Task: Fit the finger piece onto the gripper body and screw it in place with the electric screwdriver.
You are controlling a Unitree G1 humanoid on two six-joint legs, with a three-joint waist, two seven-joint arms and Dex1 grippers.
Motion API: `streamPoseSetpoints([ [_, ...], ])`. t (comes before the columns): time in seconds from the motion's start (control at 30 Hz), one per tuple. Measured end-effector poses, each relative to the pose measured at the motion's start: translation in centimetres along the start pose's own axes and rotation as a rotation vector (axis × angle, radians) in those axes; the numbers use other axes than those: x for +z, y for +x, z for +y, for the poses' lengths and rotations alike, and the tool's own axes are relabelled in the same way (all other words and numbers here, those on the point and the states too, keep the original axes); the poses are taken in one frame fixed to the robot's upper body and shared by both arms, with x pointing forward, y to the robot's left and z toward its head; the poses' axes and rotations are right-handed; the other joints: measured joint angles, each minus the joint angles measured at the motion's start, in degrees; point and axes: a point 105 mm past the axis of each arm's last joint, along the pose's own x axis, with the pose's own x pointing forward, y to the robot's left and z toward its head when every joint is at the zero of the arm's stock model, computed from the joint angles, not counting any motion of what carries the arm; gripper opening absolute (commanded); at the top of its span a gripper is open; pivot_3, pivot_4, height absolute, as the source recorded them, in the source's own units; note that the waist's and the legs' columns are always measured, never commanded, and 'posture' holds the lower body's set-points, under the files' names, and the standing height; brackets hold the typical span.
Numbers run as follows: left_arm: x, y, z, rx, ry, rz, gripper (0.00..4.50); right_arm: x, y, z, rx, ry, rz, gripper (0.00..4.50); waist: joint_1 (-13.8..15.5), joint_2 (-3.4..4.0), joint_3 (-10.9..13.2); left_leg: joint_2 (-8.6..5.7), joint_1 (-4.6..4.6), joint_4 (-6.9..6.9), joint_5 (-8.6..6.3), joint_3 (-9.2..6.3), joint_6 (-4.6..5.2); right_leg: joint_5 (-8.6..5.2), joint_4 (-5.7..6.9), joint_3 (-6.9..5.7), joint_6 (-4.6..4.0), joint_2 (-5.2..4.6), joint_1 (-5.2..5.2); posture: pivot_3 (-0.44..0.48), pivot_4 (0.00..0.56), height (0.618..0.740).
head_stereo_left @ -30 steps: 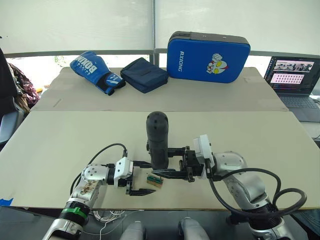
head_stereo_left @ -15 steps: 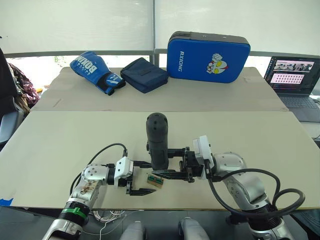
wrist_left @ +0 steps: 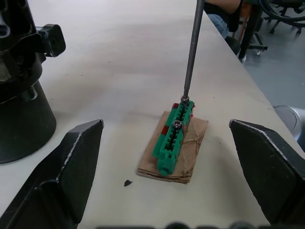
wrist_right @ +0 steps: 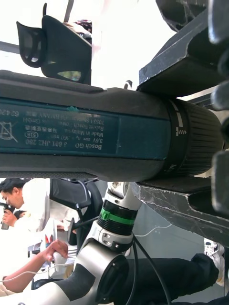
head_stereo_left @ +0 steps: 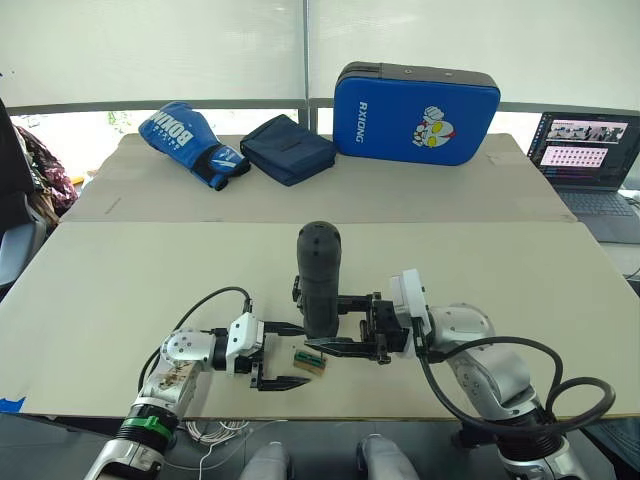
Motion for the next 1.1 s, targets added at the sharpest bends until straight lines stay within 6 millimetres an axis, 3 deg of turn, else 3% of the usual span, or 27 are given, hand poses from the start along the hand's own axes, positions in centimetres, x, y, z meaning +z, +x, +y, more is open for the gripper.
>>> streamPoseSetpoints([
  [0.3, 0.1, -1.9, -0.5, 0.022, -0.020, -0.018, 4.50, 1.9, -0.2, -0.2, -0.002, -0.030, -0.027, 1.92, -0.02, -0.02, 0.02, -0.02, -0.16, 0.00, 0.00, -0.01, 0.00, 0.00, -0.07, -0.01, 0.00, -0.04, -0.08, 0.000, 0.150, 0.740],
  [0.53, 3.1, -3.7, 0.1, 0.050, 0.000, -0.081, 4.50, 4.1, -1.0, -0.9, -0.037, -0.072, -0.049, 1.92, 0.26, -0.05, 0.05, -0.02, -0.20, 0.02, 0.00, -0.04, 0.00, 0.00, -0.10, -0.03, 0.00, -0.05, -0.09, 0.000, 0.150, 0.740],
  [0.83, 6.7, -6.2, 3.0, 0.243, -0.077, -0.194, 4.50, 6.8, -3.0, -2.8, -0.130, -0.111, -0.050, 1.92, 0.32, -0.06, 0.06, -0.02, -0.22, 0.01, 0.00, -0.03, 0.00, 0.00, -0.10, -0.04, 0.00, -0.04, -0.10, 0.000, 0.150, 0.740],
  [1.1, 7.7, -6.8, 5.3, 0.313, -0.086, -0.190, 4.50, 7.8, -3.8, -6.0, -0.233, -0.078, -0.076, 1.92, 0.31, -0.07, 0.06, -0.04, -0.23, 0.01, 0.00, -0.02, 0.00, 0.01, -0.10, -0.03, -0.01, -0.04, -0.11, 0.000, 0.150, 0.740],
])
